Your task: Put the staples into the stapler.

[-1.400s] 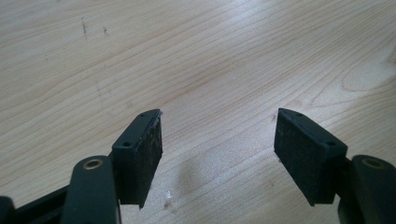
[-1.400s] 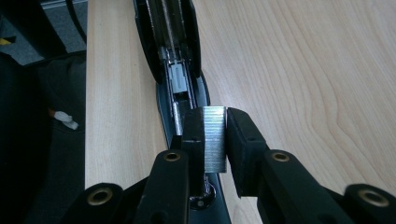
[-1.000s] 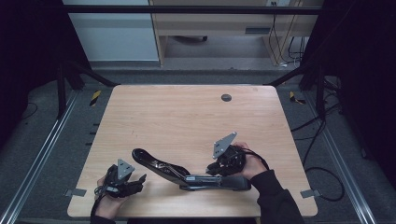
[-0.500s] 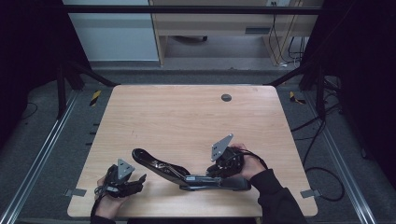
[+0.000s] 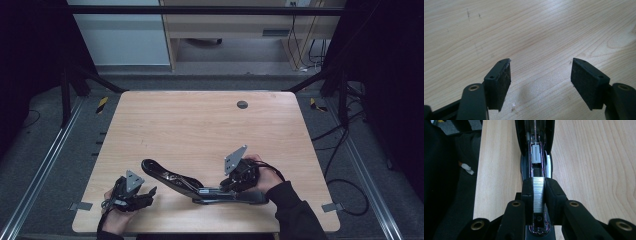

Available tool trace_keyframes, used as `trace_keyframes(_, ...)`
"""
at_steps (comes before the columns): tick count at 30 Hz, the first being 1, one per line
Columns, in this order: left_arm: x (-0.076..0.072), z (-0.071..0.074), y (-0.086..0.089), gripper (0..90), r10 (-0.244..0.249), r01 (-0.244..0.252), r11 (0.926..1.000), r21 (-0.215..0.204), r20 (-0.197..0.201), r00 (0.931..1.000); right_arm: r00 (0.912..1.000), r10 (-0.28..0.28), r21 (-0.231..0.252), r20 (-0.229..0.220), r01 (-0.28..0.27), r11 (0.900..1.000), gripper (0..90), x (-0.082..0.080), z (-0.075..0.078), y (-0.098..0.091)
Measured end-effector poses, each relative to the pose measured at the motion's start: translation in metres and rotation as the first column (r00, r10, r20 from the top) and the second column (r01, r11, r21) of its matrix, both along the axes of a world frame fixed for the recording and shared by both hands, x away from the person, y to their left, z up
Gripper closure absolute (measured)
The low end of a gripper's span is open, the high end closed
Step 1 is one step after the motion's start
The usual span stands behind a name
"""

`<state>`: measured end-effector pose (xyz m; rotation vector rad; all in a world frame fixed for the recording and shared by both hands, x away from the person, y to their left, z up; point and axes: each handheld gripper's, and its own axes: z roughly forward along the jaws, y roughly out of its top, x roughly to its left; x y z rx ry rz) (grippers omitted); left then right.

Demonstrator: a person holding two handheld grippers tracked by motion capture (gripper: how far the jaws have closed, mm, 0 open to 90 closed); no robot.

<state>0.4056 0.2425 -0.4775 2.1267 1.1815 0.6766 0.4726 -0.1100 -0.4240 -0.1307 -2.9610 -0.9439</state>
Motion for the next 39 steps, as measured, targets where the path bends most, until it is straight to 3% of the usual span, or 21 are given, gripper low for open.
trace_keyframes(39, 0.0, 0.0, 0.0, 31.8, 0.0, 0.0, 1.0, 0.002, -0.002, 1.0, 0.9993, 0.036, -0.024, 0.008, -0.036, 0.9991, 77.9, 0.001, -0.011, 0.008)
